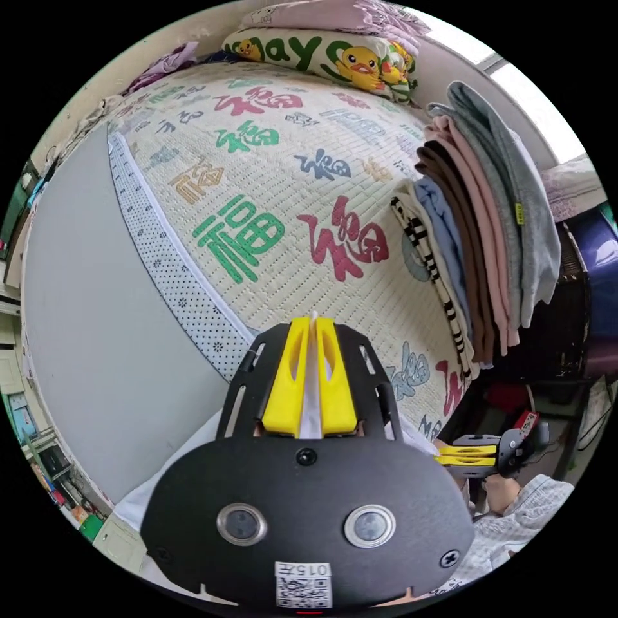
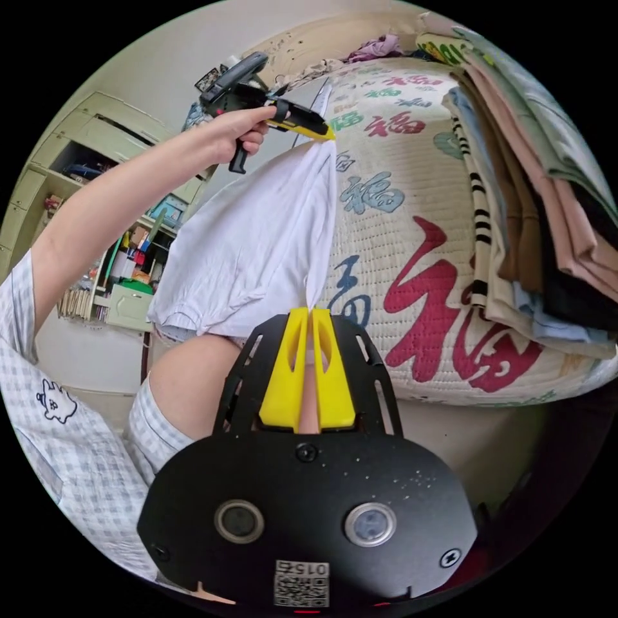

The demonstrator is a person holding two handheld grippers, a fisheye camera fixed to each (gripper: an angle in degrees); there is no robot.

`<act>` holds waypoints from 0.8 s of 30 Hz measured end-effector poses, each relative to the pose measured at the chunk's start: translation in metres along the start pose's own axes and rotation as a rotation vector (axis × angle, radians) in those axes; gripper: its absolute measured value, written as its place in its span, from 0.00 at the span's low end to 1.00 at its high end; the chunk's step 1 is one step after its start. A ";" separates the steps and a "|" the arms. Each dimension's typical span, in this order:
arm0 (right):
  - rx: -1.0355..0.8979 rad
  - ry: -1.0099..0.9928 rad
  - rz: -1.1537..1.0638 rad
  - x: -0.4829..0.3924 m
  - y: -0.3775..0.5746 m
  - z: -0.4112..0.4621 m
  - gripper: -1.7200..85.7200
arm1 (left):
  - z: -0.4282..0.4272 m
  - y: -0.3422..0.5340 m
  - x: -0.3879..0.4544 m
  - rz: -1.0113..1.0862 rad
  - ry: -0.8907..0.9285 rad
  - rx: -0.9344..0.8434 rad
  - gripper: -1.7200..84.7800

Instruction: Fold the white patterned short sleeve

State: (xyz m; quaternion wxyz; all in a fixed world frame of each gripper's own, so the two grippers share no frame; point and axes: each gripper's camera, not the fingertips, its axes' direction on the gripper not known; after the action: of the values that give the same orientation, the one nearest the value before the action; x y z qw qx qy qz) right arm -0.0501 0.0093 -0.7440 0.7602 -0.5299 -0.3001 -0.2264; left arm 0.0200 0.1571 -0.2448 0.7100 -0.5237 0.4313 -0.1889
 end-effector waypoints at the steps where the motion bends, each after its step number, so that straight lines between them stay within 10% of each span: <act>1: 0.042 -0.005 0.025 0.000 0.002 -0.017 0.02 | -0.006 0.001 -0.001 0.003 -0.006 0.017 0.03; 14: 0.327 0.119 -0.169 -0.126 -0.035 -0.207 0.02 | -0.186 0.066 -0.094 -0.022 0.384 0.489 0.02; 24: 0.052 -0.298 -0.523 -0.346 -0.106 -0.102 0.02 | -0.234 0.296 -0.298 -0.274 0.403 0.581 0.02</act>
State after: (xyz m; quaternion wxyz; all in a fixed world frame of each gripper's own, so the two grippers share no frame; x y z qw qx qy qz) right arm -0.3459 -0.1134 -0.9402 0.6370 -0.4425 -0.5402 -0.3264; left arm -0.3903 0.3484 -0.4085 0.6982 -0.3055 0.4166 -0.4957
